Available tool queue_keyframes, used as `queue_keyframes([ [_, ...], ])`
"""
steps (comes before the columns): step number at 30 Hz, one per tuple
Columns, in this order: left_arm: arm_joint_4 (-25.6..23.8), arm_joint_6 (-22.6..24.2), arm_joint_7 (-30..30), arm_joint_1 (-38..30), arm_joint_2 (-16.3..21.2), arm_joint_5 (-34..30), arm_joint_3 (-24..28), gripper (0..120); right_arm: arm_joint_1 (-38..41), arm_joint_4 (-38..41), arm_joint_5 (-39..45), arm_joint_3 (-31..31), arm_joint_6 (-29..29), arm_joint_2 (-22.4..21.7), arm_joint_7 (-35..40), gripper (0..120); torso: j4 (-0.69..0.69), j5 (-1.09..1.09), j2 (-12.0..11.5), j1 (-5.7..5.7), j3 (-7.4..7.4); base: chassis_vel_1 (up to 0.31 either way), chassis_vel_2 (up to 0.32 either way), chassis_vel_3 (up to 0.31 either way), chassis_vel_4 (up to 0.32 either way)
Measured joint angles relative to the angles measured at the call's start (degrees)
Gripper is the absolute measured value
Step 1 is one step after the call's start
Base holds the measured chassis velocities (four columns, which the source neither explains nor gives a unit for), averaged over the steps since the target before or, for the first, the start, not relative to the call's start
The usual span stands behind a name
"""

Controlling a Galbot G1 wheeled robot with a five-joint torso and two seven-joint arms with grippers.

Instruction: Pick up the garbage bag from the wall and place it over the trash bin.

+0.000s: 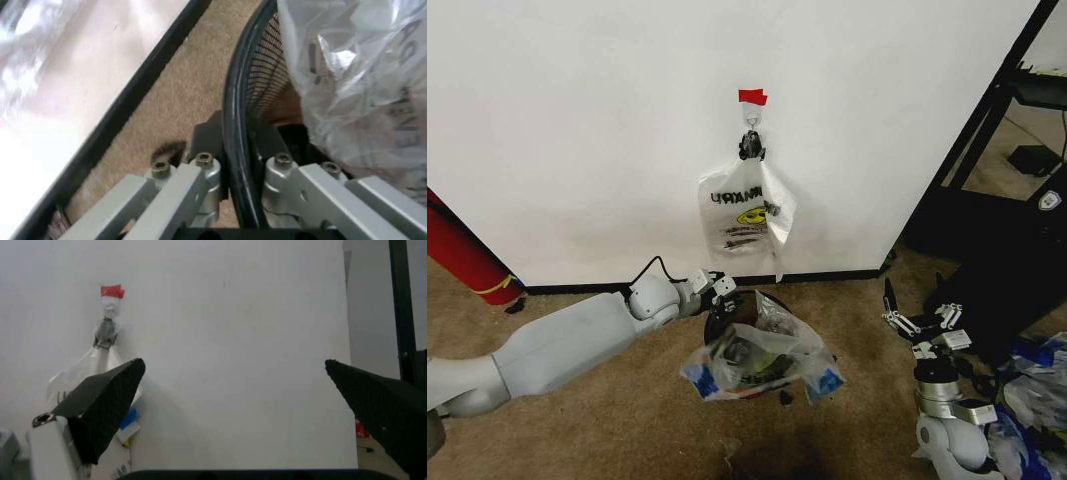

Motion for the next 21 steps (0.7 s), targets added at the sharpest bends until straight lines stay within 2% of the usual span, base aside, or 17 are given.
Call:
queue_keyframes([
  [3, -1.29, 2.77, -2.64, 2.04, 0.62, -3.43, -2.88, 3, 0.08, -0.09, 0.0, -0.26, 0.0, -0.03, 0.15, 100, -0.02, 0.02, 0.0, 0.0, 0.0, 0.0, 0.0, 0.0, 0.0],
  [6, -3.58, 6.51, -8.31, 6.98, 1.46, -11.39, -8.12, 2, 0.26, -0.19, 0.02, -0.52, 0.0, -0.07, 0.17, 100, 0.02, 0.02, 0.0, 0.0, -0.01, 0.0, 0.0, 0.0, 0.0],
  [7, -3.58, 6.51, -8.31, 6.98, 1.46, -11.39, -8.12, 2, 0.26, -0.19, 0.02, -0.52, 0.0, -0.07, 0.17, 100, 0.02, 0.02, 0.0, 0.0, -0.01, 0.0, 0.0, 0.0, 0.0],
  [9, -4.96, 7.5, -13.02, 10.27, 1.73, -17.09, -10.75, 1, 0.31, -0.2, 0.03, -0.61, -0.01, -0.12, 0.17, 100, 0.05, 0.03, 0.0, 0.0, 0.0, 0.0, 0.0, 0.0, 0.0],
  [11, -7.13, 8.0, -20.38, 13.59, 1.74, -25.36, -13.66, 0, 0.48, -0.19, 0.04, -0.73, -0.01, -0.22, 0.09, 100, 0.03, 0.02, 0.0, 0.0, -0.01, 0.0, 0.0, 0.0, 0.0],
  [14, -10.69, 8.03, -31.67, 18.88, 0.5, -34.98, -18.9, 0, 0.76, -0.34, 0.0, -0.88, -0.02, -0.21, -0.09, 100, 0.01, 0.02, 0.0, 0.0, 0.0, 0.0, 0.0, 0.0, 0.0],
  [15, -10.69, 8.03, -31.67, 18.88, 0.5, -34.98, -18.9, 0, 0.76, -0.34, 0.0, -0.88, -0.02, -0.21, -0.09, 100, 0.01, 0.02, 0.0, 0.0, 0.0, 0.0, 0.0, 0.0, 0.0],
  [18, -14.52, 4.63, -41.26, 25.68, -2.11, -41.28, -26.88, 0, 1.17, -0.7, -0.07, -1.19, -0.03, 0.08, -0.28, 100, 0.0, 0.02, 0.0, 0.0, 0.0, 0.0, 0.0, 0.0, 0.0],
  [21, -16.76, 2.06, -45.58, 30.78, -3.68, -43.34, -32.06, 0, 1.45, -1.23, -0.31, -1.4, -0.04, 0.33, -0.62, 100, 0.03, 0.02, 0.0, 0.0, 0.0, 0.0, 0.0, 0.0, 0.0],
])
